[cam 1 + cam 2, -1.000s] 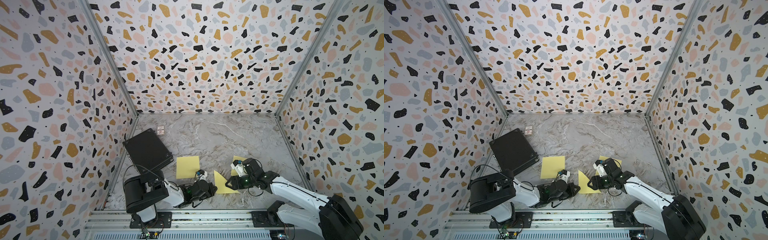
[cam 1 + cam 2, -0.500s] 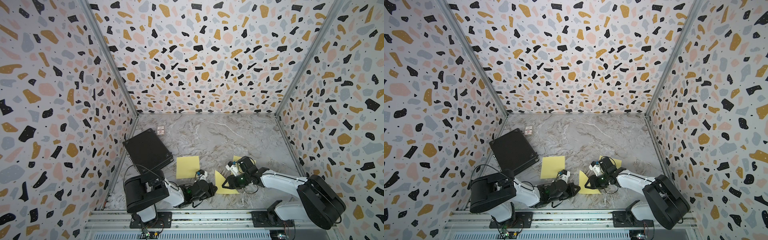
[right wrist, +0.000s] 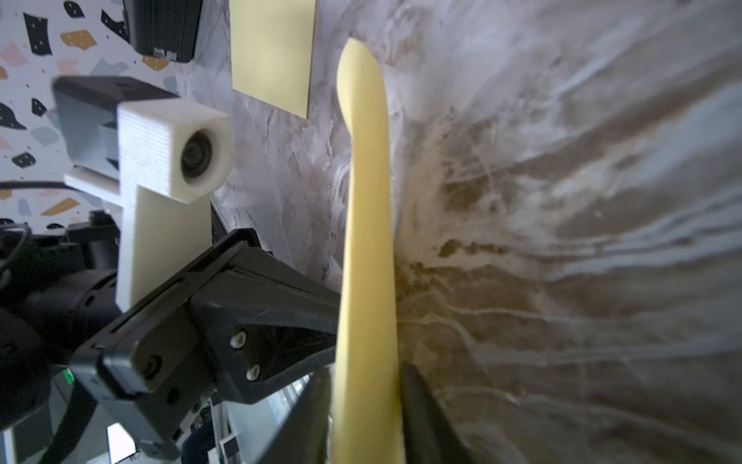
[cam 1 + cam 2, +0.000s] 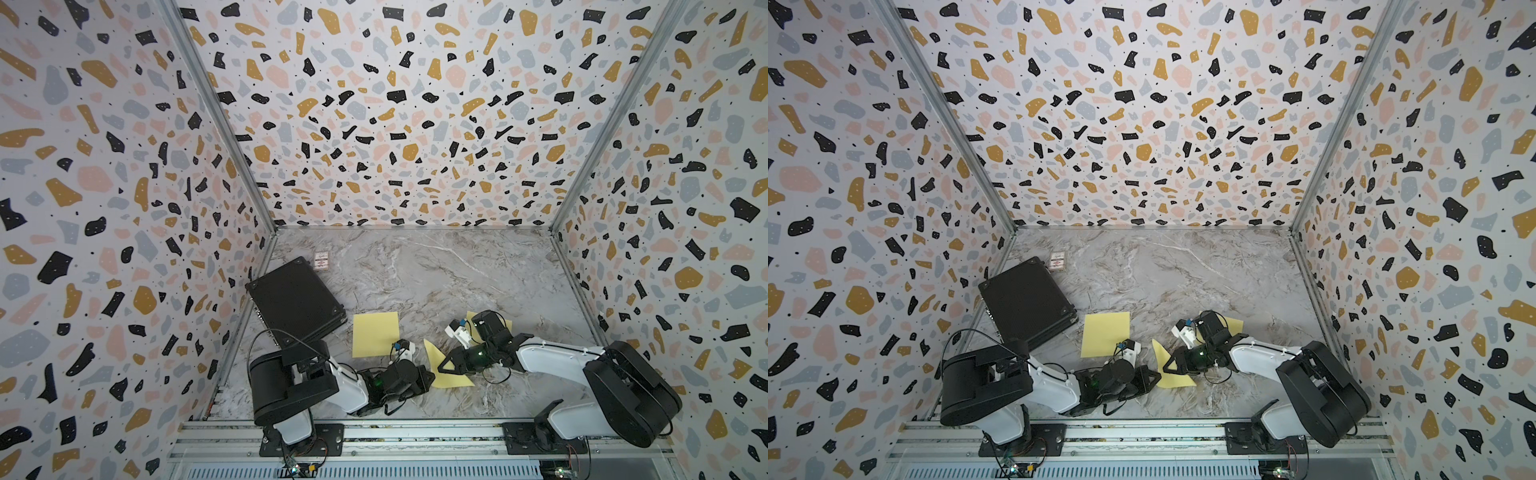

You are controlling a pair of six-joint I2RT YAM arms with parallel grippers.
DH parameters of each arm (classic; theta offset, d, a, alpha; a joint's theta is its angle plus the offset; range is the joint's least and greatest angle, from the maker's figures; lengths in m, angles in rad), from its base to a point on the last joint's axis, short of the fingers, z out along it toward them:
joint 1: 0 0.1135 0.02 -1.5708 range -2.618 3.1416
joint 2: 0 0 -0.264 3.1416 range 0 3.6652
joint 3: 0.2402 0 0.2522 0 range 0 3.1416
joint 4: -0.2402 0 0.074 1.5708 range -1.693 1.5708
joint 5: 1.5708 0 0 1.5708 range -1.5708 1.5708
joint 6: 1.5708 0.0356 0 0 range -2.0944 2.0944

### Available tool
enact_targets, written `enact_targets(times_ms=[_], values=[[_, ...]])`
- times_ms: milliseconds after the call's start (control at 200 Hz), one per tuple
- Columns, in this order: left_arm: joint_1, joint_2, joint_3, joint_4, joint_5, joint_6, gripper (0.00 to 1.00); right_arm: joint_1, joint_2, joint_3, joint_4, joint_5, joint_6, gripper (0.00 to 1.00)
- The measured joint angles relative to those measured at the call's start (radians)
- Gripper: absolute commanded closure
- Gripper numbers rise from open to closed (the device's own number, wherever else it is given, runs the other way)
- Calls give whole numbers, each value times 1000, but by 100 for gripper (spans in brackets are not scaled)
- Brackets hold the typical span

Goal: Fold the square paper diagonally
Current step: Fold the paper at the center of the board.

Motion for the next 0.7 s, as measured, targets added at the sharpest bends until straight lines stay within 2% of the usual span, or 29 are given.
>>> enact_targets(times_ms=[210,335,410,501,671,701], values=[[0,0,0,1,1,7,100,-11,41,55,5,14,-27,50],[0,3,0,4,1,7,100,-11,112,100,23,13,-42,59],[0,5,0,6,2,8,100,-11,150,123,26,14,-56,70],[0,6,0,7,2,8,100,-11,173,148,17,20,-67,100],[0,8,0,13,2,8,100,-10,182,172,2,21,-84,100],[0,8,0,15,2,8,100,-11,183,172,2,21,-85,88]])
